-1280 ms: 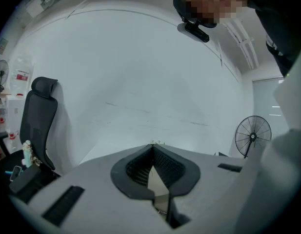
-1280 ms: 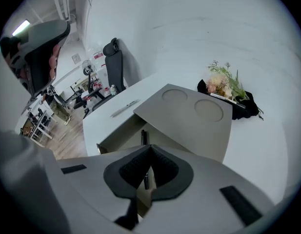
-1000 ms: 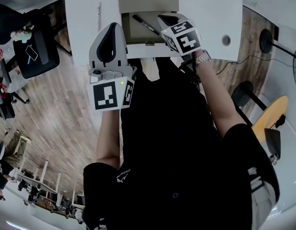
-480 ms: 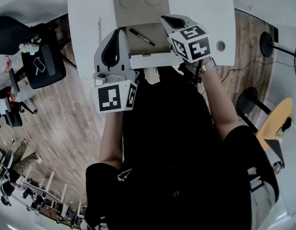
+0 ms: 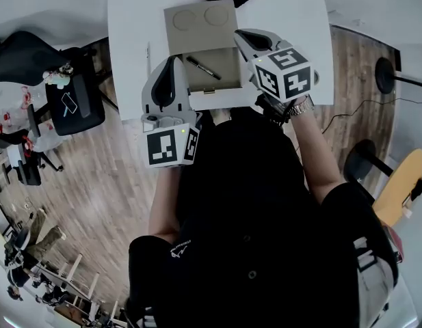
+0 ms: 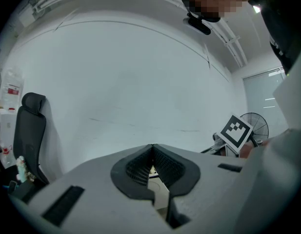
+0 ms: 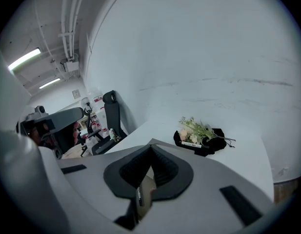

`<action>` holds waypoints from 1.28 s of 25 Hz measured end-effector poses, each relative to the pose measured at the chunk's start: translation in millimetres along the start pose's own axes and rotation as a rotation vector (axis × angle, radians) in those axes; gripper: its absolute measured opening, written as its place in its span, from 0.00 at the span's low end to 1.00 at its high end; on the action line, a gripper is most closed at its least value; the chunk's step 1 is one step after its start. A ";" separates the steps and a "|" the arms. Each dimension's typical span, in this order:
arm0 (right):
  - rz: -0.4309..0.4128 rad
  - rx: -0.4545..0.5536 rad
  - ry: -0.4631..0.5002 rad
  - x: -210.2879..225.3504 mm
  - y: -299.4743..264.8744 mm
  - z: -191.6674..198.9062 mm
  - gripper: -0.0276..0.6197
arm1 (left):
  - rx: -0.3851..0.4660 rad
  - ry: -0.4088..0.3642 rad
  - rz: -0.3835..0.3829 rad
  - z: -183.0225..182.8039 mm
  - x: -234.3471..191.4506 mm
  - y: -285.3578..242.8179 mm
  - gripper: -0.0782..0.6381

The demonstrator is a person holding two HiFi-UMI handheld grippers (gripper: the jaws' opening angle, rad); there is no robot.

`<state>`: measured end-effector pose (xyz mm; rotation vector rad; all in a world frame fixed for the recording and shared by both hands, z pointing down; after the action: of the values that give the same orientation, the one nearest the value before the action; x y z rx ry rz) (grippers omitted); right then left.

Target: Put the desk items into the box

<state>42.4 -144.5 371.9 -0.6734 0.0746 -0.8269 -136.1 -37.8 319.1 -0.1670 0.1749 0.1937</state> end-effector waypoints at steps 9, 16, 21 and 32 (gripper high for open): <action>-0.054 0.150 0.048 -16.7 50.7 -29.8 0.04 | 0.020 -0.009 -0.052 -3.9 21.2 23.3 0.12; -0.102 0.265 0.069 -21.1 94.2 -52.6 0.04 | 0.047 -0.020 -0.102 -6.5 39.4 39.4 0.12; -0.131 0.339 0.096 -23.0 122.1 -59.5 0.04 | 0.071 -0.030 -0.123 -11.7 53.7 46.8 0.12; -0.201 0.407 0.108 -13.9 153.0 -56.8 0.04 | 0.137 -0.038 -0.176 -29.3 73.6 49.3 0.12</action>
<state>115.3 -90.5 235.5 -0.2544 -0.0651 -1.0352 -79.7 17.6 269.5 -0.0420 0.1344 0.0093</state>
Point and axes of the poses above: the fingertips, and each gripper's own axes: y backward along the fingers, x to its right, z out of its underside, the point moved 7 cm from there along y, backward along the fingers, and after that the axes turned 2 degrees about y, right-handed, at the moved point
